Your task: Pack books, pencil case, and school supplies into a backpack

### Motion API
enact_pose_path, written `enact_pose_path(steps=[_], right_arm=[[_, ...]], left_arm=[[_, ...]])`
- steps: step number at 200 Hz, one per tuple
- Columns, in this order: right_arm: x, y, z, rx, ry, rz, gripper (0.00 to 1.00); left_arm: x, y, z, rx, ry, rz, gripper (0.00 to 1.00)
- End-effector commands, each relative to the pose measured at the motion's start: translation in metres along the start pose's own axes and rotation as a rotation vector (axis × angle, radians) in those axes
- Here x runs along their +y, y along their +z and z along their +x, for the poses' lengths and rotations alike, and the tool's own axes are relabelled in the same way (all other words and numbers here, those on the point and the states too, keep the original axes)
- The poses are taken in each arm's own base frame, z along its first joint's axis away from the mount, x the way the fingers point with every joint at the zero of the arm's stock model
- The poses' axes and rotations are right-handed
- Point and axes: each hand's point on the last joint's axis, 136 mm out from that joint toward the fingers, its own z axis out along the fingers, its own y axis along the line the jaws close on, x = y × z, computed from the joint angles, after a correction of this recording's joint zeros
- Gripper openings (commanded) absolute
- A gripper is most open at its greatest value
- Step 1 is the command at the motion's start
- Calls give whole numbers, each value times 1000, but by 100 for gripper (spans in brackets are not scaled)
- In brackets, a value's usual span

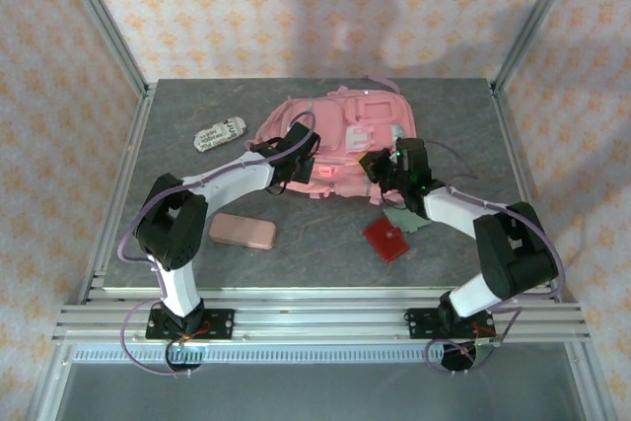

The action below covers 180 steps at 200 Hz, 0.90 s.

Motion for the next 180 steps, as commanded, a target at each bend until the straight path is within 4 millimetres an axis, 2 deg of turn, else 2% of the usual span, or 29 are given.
enact_pose_path(steps=[1,18,38,59,74,77,85,104,123,145,180], right_arm=[[-11,0,-45,-119,-55,110,0],[-14,6,-50,-107,-73,156,0],[-9,10,-41,-39,-49,154,29],[-1,7,-23,29,-5,118,42],[5,1,-9,62,8,110,47],[5,0,-6,68,12,113,47],[4,-2,1,84,25,125,52],[4,-2,19,139,57,102,52],[5,3,25,146,78,88,52],[1,16,23,142,106,93,52],[-11,41,4,84,130,132,44]], left_arm=[[-8,-10,9,45,50,40,0],[-39,-12,14,65,82,132,0],[-64,-13,11,61,90,197,0],[-83,-11,4,59,92,251,0],[-95,-17,-6,45,100,281,0],[-97,-10,-1,64,110,278,0],[-102,-10,-3,63,121,282,0],[-114,-12,-5,61,131,310,0],[-119,-12,-4,65,142,311,0],[-117,-13,-1,64,154,286,0],[-97,-12,7,62,170,195,0]])
